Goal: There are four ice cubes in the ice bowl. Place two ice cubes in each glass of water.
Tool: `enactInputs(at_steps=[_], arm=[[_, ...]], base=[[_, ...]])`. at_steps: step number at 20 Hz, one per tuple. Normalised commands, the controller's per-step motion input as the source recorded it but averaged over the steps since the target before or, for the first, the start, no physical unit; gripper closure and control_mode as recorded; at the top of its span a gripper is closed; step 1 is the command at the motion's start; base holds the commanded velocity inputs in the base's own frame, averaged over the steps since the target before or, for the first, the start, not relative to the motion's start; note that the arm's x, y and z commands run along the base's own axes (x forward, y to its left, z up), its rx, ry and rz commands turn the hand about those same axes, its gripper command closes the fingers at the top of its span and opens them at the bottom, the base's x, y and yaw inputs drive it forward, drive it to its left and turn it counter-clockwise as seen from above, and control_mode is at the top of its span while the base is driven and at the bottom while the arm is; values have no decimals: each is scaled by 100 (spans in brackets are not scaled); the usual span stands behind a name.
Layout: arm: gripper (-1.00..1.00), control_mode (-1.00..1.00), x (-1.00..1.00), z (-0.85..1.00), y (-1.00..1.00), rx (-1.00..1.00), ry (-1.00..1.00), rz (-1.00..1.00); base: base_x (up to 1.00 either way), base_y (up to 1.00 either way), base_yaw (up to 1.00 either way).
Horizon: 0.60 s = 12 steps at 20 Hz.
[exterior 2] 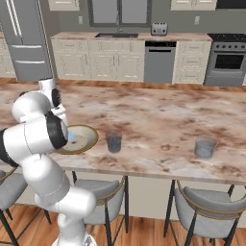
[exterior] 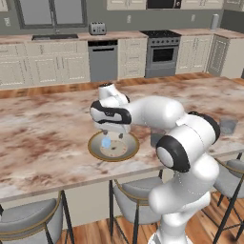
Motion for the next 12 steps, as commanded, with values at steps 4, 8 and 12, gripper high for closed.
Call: enactInputs(at_steps=[4, 8, 12], arm=[[-100, -100, 0, -31, 0, 0, -5, -9], [-100, -100, 4, -21, 0, 0, -6, -6], [-100, -100, 8, -6, 0, 0, -7, 0]], base=[[0, 0, 0], [0, 0, 0], [0, 0, 0]])
